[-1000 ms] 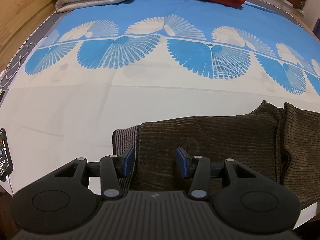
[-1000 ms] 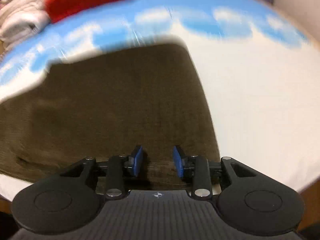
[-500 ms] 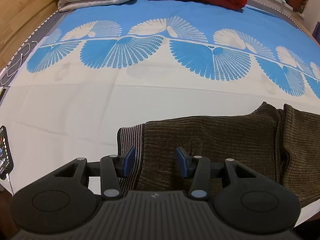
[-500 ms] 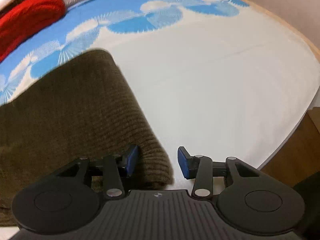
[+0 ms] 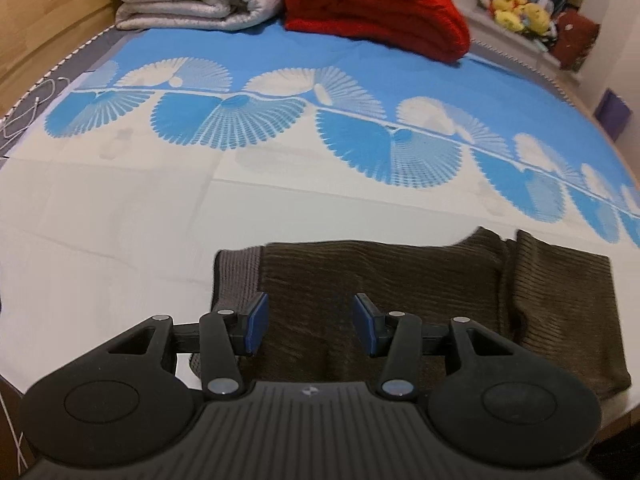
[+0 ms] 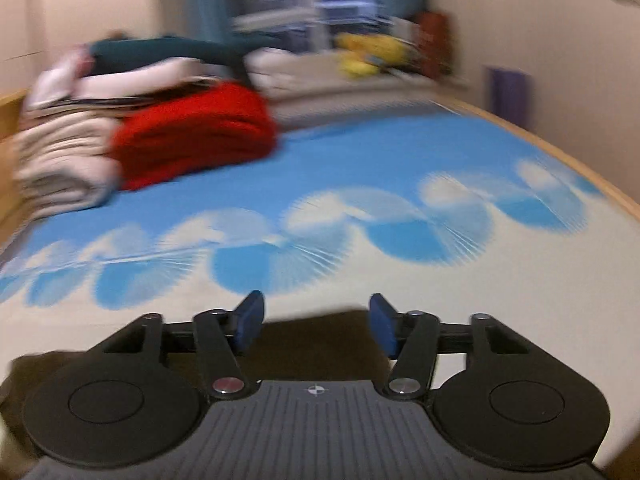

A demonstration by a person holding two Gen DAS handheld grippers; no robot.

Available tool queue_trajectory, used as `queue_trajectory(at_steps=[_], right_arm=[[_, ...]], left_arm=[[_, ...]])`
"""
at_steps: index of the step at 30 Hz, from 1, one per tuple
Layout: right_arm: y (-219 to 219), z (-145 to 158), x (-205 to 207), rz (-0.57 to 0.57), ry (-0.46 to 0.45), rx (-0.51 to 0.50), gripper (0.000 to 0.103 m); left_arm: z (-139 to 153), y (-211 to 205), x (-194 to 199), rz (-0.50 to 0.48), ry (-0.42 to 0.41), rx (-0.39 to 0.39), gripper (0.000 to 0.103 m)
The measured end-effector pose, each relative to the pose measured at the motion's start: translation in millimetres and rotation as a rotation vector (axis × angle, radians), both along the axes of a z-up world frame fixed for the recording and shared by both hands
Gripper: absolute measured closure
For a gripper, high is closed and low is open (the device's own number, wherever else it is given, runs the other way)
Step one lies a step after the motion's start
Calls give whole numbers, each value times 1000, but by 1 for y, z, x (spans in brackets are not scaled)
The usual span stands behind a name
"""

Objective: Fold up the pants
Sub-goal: 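Release the right gripper and grasp the waistband with the left gripper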

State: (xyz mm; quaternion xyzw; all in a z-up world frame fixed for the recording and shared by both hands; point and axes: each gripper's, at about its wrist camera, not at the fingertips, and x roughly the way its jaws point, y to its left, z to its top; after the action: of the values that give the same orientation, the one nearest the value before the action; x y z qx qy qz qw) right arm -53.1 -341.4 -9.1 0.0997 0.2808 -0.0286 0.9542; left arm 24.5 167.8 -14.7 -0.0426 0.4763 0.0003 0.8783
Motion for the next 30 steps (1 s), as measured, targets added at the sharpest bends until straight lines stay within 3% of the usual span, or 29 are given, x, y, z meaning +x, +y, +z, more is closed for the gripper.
queue_trajectory(at_steps=[4,6,8,10,12,15,17,23,27,30], right_arm=[[13,-6,5,124,-22,-45,37],[15,-26,7,126,-5,-37,38],[20,-33,10,97,70,7,40],[26,-31,8,121,58,74,41],[38,-33,14,161,48,21,41],[56,-35,14,218,51,-79,41],[61,-34,14,234,52,-84,41],[59,-40,22,218,82,-67,41],[59,-44,25,217,94,-81,41],[59,-47,26,216,99,-91,41]], left_arm=[[-9,20,-25,29,-26,-85,52],[-21,41,-34,106,20,-147,49],[-33,63,-38,192,75,-217,42],[-45,80,-38,244,120,-261,33],[-55,89,-36,280,163,-278,22],[-71,98,-29,313,223,-326,21],[-81,101,-24,328,246,-369,20],[-118,100,-12,376,336,-432,19],[-118,95,-3,361,317,-441,17],[-117,85,-1,325,302,-393,24]])
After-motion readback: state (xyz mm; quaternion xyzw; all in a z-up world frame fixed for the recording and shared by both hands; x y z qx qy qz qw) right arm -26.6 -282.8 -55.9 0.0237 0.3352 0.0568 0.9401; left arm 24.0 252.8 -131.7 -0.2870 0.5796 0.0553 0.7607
